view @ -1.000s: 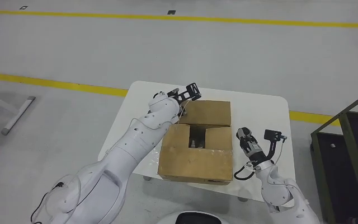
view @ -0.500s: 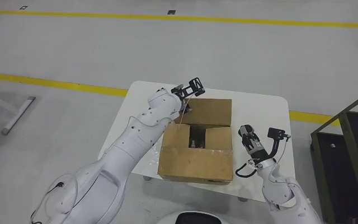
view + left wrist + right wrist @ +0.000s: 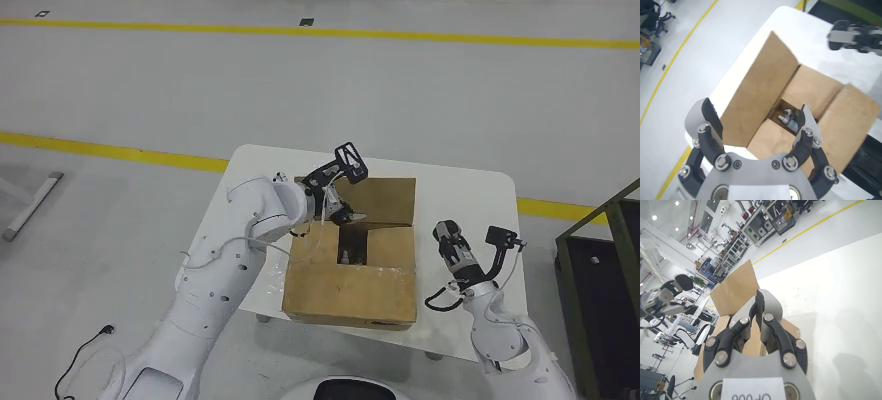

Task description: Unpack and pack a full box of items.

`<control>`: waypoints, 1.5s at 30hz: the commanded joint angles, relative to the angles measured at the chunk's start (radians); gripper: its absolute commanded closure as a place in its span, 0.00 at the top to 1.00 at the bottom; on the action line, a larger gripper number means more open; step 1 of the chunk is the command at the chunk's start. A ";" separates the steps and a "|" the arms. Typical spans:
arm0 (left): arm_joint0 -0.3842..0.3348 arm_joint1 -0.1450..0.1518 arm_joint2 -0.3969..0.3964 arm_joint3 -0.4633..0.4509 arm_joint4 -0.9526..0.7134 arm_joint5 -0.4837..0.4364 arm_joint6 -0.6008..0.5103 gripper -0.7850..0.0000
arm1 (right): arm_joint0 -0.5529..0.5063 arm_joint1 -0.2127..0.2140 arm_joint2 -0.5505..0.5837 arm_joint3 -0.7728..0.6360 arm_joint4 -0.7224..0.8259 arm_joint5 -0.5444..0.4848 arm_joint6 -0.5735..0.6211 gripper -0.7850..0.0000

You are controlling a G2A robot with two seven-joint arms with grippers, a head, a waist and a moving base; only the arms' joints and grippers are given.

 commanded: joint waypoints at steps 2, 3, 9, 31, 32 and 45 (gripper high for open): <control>0.048 0.009 -0.021 -0.047 -0.167 -0.051 -0.044 1.00 | 0.006 0.002 0.016 0.015 -0.001 -0.020 -0.005 0.00; 0.057 0.011 -0.023 -0.053 -0.208 -0.062 -0.059 1.00 | 0.007 0.003 0.022 0.021 -0.002 -0.033 -0.006 0.00; 0.080 0.017 -0.006 -0.042 -0.362 -0.103 -0.110 1.00 | 0.003 0.010 0.057 0.084 -0.038 -0.113 -0.030 0.00; 0.003 -0.001 0.067 0.185 -0.631 0.044 -0.150 1.00 | -0.015 0.002 0.009 0.150 -0.124 -0.123 -0.103 0.00; -0.023 -0.005 0.081 0.218 -0.660 0.053 -0.183 1.00 | -0.017 0.002 0.012 0.150 -0.124 -0.125 -0.103 0.00; -0.149 -0.036 0.191 0.449 -0.880 0.069 -0.352 1.00 | -0.037 0.003 0.017 0.121 -0.119 -0.137 -0.092 0.00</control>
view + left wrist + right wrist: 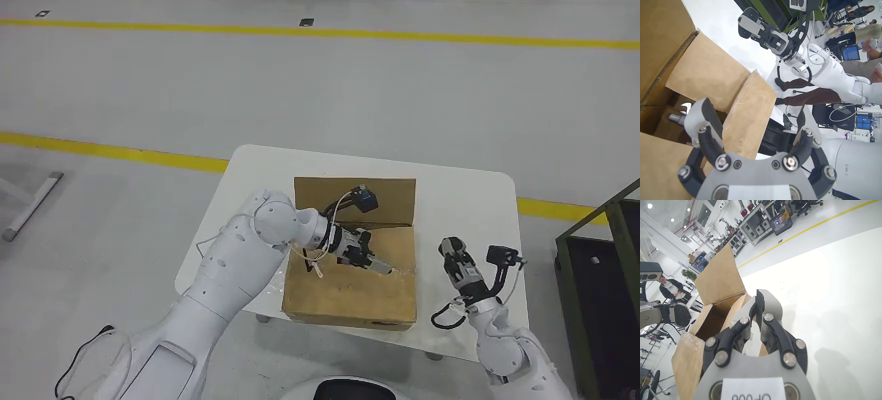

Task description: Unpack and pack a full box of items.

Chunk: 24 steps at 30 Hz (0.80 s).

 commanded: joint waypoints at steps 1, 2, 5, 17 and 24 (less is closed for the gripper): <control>0.000 0.000 0.000 0.000 -0.001 0.000 0.000 1.00 | -0.002 -0.001 -0.003 -0.006 -0.001 0.002 0.001 0.00; 0.000 0.000 0.000 0.000 -0.001 0.000 0.000 1.00 | -0.003 -0.001 -0.004 -0.009 -0.001 0.004 0.001 0.00; 0.000 0.000 0.000 0.000 -0.001 0.000 0.000 1.00 | -0.005 -0.002 -0.008 -0.020 -0.002 0.010 0.005 0.00; -0.036 0.000 0.071 0.089 0.126 -0.027 0.027 1.00 | -0.010 -0.003 -0.018 -0.032 -0.013 0.007 0.019 0.00; -0.077 -0.024 0.155 0.173 0.091 -0.058 0.058 1.00 | -0.024 -0.003 -0.019 -0.038 -0.012 0.010 0.013 0.00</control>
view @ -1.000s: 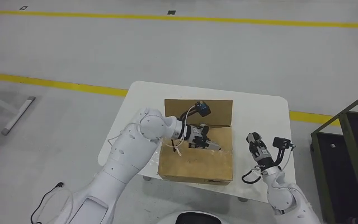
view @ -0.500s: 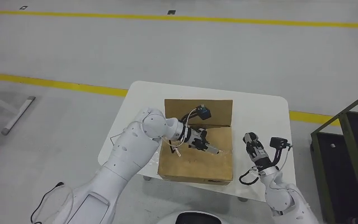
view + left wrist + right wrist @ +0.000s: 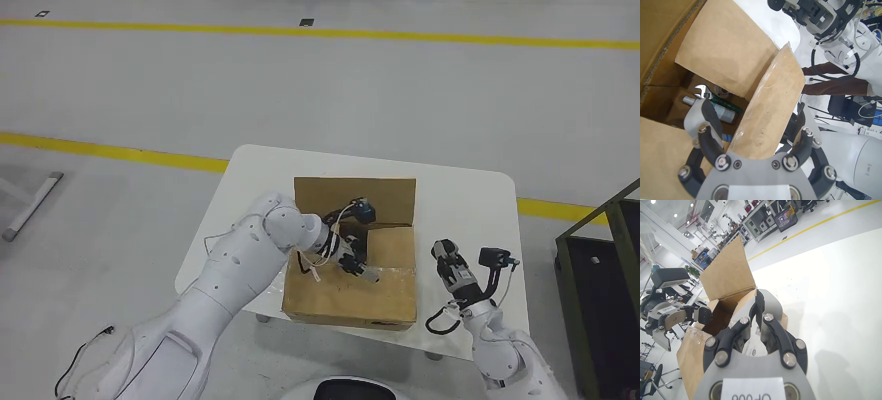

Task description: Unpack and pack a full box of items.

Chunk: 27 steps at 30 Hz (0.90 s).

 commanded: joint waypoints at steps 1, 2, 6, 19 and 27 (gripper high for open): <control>-0.009 -0.008 0.029 0.025 -0.030 -0.003 0.003 1.00 | -0.002 0.000 0.000 -0.002 0.000 0.003 -0.001 0.00; -0.018 -0.012 0.047 0.036 -0.030 -0.002 0.002 1.00 | -0.003 0.000 0.000 -0.001 0.000 0.005 -0.002 0.00; -0.046 -0.024 0.097 0.080 -0.055 -0.020 0.020 1.00 | -0.005 -0.001 0.000 -0.002 0.000 0.009 -0.003 0.00; -0.131 -0.030 0.293 0.133 -0.206 -0.028 0.028 0.15 | 0.005 -0.003 -0.003 0.007 -0.003 0.027 -0.005 0.00; -0.180 -0.021 0.410 0.142 -0.272 -0.050 0.050 0.00 | 0.014 -0.005 -0.005 0.011 -0.005 0.037 -0.004 0.00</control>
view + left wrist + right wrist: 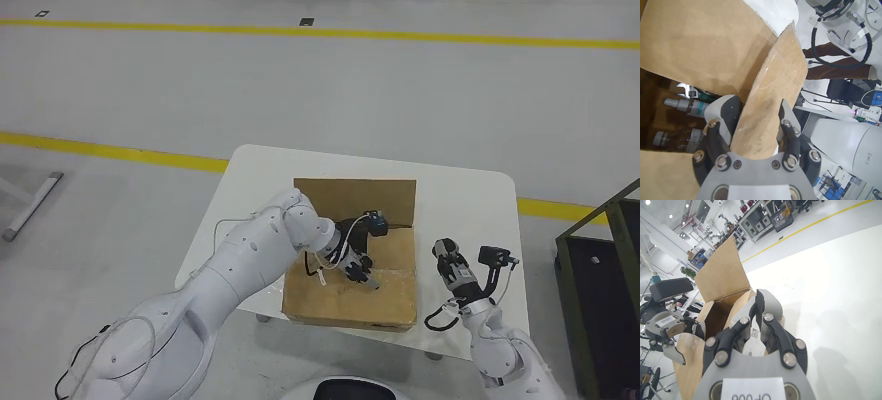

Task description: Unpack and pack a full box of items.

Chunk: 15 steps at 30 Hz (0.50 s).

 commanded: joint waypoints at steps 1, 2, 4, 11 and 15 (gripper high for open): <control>-0.012 0.002 0.030 0.001 -0.011 -0.008 0.008 0.00 | 0.002 0.000 0.000 0.001 0.001 0.003 0.001 0.00; -0.020 0.003 0.049 -0.004 -0.005 -0.012 0.012 0.00 | 0.003 0.000 -0.001 0.002 -0.001 0.005 0.001 0.00; -0.035 0.006 0.081 -0.003 -0.007 -0.021 0.021 0.00 | 0.005 -0.001 -0.002 0.001 -0.001 0.008 0.002 0.00; -0.098 0.018 0.140 0.022 -0.017 -0.070 0.070 0.00 | 0.012 -0.002 -0.003 -0.009 0.000 0.017 0.005 0.00; -0.132 0.023 0.143 0.042 -0.014 -0.094 0.095 0.00 | 0.016 -0.003 -0.003 -0.017 0.011 0.019 0.004 0.00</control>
